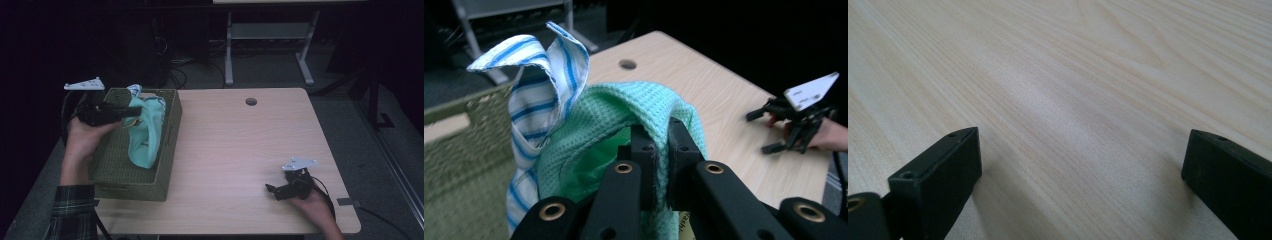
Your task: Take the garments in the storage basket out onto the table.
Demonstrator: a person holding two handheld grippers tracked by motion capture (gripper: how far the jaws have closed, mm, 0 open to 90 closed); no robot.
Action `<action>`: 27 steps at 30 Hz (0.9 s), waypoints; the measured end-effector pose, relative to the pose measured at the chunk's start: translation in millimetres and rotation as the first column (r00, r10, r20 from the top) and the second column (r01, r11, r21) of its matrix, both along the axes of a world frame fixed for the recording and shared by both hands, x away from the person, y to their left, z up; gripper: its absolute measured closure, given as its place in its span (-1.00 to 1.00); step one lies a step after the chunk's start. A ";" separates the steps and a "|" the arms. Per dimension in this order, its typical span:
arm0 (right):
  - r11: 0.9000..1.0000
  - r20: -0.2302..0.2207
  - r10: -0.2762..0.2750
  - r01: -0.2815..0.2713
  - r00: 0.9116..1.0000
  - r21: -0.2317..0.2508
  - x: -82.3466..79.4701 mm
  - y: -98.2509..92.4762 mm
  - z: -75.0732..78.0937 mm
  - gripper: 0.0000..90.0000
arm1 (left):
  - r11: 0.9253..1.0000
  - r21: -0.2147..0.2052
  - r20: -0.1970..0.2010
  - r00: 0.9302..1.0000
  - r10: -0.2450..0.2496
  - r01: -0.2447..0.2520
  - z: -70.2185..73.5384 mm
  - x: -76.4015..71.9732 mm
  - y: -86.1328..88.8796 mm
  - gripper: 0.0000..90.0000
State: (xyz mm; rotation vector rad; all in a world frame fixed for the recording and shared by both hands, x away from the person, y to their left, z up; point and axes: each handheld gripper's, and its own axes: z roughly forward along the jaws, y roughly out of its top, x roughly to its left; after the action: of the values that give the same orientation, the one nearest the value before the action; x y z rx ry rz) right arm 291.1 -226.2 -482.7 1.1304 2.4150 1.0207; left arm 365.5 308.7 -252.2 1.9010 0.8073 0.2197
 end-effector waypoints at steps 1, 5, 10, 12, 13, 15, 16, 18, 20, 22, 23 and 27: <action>1.000 0.000 0.000 0.000 1.000 0.000 0.0 0.0 0.0 -0.95 | 1.000 -0.002 0.001 1.000 -0.003 0.003 1.3 0.4 -2.1 0.88; 1.000 0.000 0.000 0.000 1.000 0.000 0.0 0.0 0.0 -0.95 | 1.000 -0.017 0.011 1.000 -0.027 0.027 6.2 0.5 -12.4 0.88; 1.000 0.000 0.000 0.000 1.000 0.000 0.0 0.0 0.0 -0.95 | 0.998 -0.029 0.026 0.998 -0.061 0.062 12.7 -0.2 -29.0 0.88; 1.000 0.000 0.000 0.000 1.000 0.000 0.0 0.0 0.0 -0.95 | 0.996 -0.039 0.033 0.996 -0.079 0.080 15.3 -0.2 -37.1 0.88; 1.000 0.000 0.000 0.000 1.000 0.000 0.0 0.0 0.0 -0.95 | 0.994 -0.047 0.040 0.995 -0.094 0.096 17.4 -0.2 -43.3 0.88; 1.000 0.000 0.001 -0.001 1.000 0.000 0.0 0.0 0.0 -0.95 | 0.993 -0.052 0.044 0.994 -0.104 0.107 18.6 -0.1 -46.9 0.88; 1.000 0.000 0.000 0.000 1.000 0.000 0.0 0.0 0.0 -0.95 | 0.991 -0.054 0.051 0.992 -0.117 0.119 20.6 -0.1 -53.2 0.88; 1.000 0.000 0.001 -0.001 1.000 0.000 0.0 0.0 0.0 -0.95 | 0.990 -0.057 0.061 0.990 -0.127 0.131 22.1 -0.5 -60.9 0.88; 1.000 0.001 0.001 -0.001 1.000 0.000 0.0 0.0 0.0 -0.95 | 0.987 -0.066 0.067 0.988 -0.140 0.144 22.7 -0.9 -68.8 0.88; 1.000 0.001 0.001 -0.001 1.000 0.000 0.0 0.0 0.0 -0.95 | 0.986 -0.067 0.073 0.986 -0.148 0.153 22.3 -1.2 -75.4 0.87; 1.000 0.001 0.001 -0.001 1.000 0.000 0.0 0.0 0.0 -0.95 | 0.986 -0.067 0.073 0.986 -0.148 0.153 22.3 -1.2 -75.4 0.87; 1.000 0.001 0.001 -0.001 1.000 0.000 0.0 -0.1 0.0 -0.95 | 0.983 -0.071 0.072 0.984 -0.164 0.169 18.1 -3.1 -91.7 0.87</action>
State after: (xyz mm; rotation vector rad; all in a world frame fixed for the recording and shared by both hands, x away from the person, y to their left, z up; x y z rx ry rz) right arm 291.1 -226.2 -482.7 1.1287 2.4152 1.0212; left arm 362.4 217.0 -234.0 1.8672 0.6004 0.1455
